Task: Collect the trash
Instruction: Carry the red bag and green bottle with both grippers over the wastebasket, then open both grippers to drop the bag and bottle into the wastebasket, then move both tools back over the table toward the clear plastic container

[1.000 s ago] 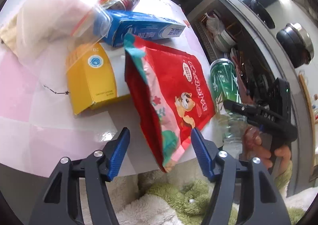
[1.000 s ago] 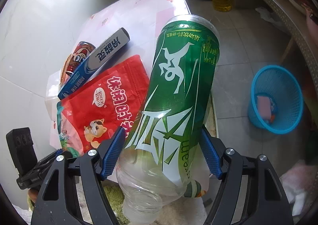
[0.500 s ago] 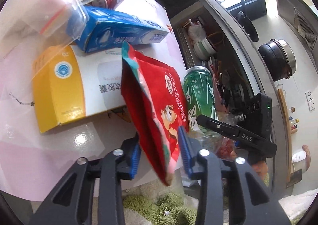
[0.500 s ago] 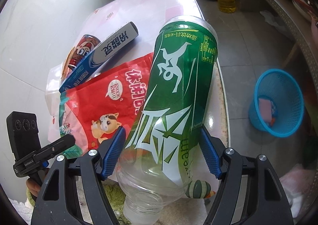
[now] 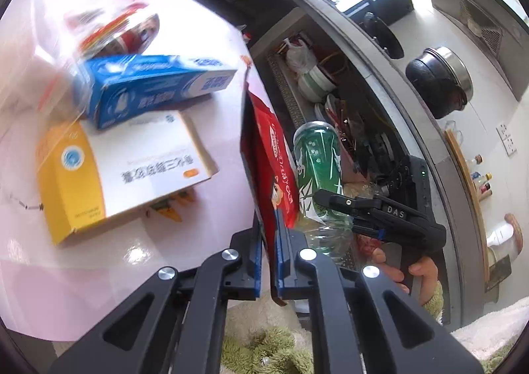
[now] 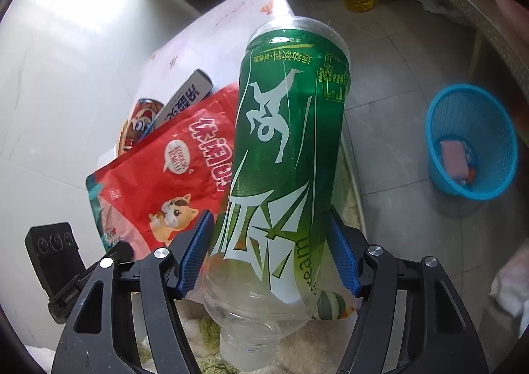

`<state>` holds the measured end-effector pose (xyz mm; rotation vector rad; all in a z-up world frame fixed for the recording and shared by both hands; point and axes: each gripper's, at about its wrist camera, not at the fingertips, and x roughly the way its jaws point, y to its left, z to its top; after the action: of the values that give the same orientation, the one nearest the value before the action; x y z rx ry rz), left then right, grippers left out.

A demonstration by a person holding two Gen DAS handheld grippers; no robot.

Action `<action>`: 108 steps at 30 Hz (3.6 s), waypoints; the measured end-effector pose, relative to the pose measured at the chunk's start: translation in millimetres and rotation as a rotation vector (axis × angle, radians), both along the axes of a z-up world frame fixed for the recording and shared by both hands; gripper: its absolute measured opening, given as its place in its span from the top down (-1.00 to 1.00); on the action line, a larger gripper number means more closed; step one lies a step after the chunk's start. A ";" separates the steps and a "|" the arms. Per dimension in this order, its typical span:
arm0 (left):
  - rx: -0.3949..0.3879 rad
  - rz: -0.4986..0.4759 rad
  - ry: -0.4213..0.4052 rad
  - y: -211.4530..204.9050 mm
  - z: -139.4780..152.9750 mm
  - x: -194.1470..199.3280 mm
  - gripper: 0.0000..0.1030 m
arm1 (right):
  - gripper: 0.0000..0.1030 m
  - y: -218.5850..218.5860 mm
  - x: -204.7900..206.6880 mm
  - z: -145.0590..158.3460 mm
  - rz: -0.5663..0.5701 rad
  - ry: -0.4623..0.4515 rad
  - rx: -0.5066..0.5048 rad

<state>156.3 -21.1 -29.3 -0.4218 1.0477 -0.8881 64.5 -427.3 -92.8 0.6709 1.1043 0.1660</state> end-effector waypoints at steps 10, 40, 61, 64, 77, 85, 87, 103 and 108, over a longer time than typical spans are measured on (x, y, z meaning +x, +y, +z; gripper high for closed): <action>-0.013 -0.098 -0.125 -38.4 34.6 -1.6 0.93 | -0.21 -38.2 -21.1 10.9 -0.116 -0.067 0.092; 0.164 -0.622 -0.223 -329.4 36.2 2.8 0.96 | -0.21 -178.7 -93.5 -59.3 -0.597 0.009 0.280; 0.570 -0.606 -0.074 -468.7 -98.4 47.1 0.07 | -0.42 -226.2 -39.5 -209.9 -0.736 0.275 0.165; 0.553 -0.599 -0.110 -456.9 -86.7 44.7 0.07 | -0.42 -217.0 -52.0 -203.0 -0.723 0.252 0.109; 0.386 -0.512 -0.257 -376.6 22.0 26.2 -0.16 | -0.42 -176.0 -90.9 -155.7 -0.642 0.219 -0.081; 0.315 -0.440 -0.355 -289.0 74.5 5.0 -0.32 | -0.53 -138.2 -77.4 -77.7 -0.529 0.071 -0.193; 0.298 -0.405 -0.366 -261.9 82.4 1.0 -0.34 | -0.56 -128.0 -73.2 -57.5 -0.497 0.021 -0.197; 0.257 -0.109 -0.353 -88.2 86.5 -24.6 -0.41 | -0.67 -45.8 -21.1 25.2 -0.234 -0.200 -0.138; 0.253 -0.067 -0.353 -58.6 75.7 -35.8 -0.41 | -0.66 -26.5 -11.3 27.2 -0.179 -0.196 -0.100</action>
<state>120.5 -79.6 46.4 -0.0143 0.8367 -0.8396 53.1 -453.8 -65.5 0.6464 0.8542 0.0219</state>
